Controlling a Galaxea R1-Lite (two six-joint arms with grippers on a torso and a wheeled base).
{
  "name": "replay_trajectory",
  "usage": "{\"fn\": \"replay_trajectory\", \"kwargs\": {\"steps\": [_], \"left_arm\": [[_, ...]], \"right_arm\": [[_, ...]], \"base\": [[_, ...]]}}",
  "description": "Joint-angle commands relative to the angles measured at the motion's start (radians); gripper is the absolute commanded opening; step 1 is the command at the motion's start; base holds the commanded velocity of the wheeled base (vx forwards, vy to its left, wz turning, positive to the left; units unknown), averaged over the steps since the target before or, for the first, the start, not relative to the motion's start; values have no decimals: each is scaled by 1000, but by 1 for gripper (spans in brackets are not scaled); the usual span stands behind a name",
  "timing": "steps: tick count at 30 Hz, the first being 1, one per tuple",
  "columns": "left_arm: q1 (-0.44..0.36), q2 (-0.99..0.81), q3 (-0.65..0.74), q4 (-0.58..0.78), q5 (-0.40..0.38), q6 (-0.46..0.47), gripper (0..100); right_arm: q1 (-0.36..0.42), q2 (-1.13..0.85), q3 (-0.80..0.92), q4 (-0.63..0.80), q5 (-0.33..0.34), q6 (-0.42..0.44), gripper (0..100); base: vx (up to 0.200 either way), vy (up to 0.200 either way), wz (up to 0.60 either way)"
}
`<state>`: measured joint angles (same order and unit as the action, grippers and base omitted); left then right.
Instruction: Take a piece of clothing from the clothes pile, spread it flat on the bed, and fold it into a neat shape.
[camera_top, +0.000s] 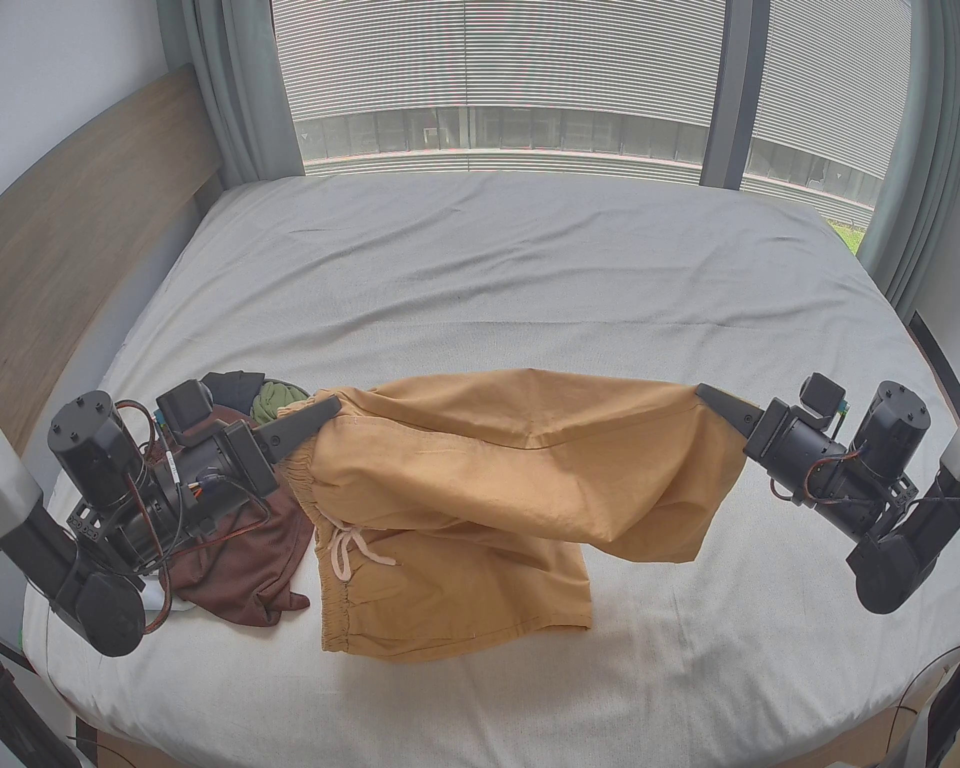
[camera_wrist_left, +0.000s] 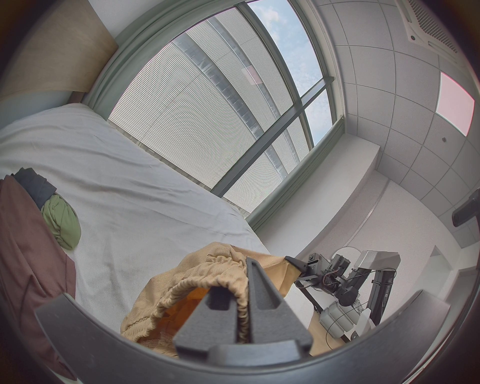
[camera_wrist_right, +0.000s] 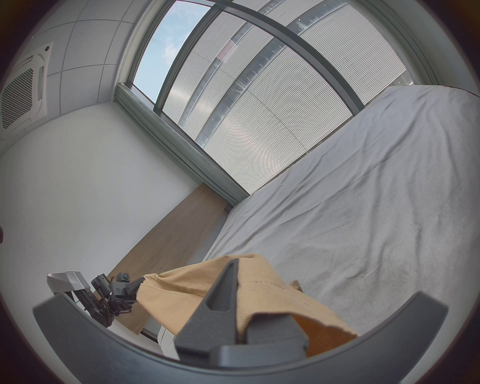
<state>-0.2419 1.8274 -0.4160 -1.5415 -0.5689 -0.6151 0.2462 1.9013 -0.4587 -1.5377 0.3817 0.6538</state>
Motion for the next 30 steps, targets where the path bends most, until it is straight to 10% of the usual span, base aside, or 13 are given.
{"fn": "replay_trajectory", "kwargs": {"steps": [1,30], "left_arm": [[4,38,-9,0,0,0,0],[61,127,-73,-2,0,2,0]], "right_arm": [[-2,-11,-8,-1,0,0,0],[-107,-60,-28,11,29,-28,0]], "base": [[0,0,0],[0,0,0]]}}
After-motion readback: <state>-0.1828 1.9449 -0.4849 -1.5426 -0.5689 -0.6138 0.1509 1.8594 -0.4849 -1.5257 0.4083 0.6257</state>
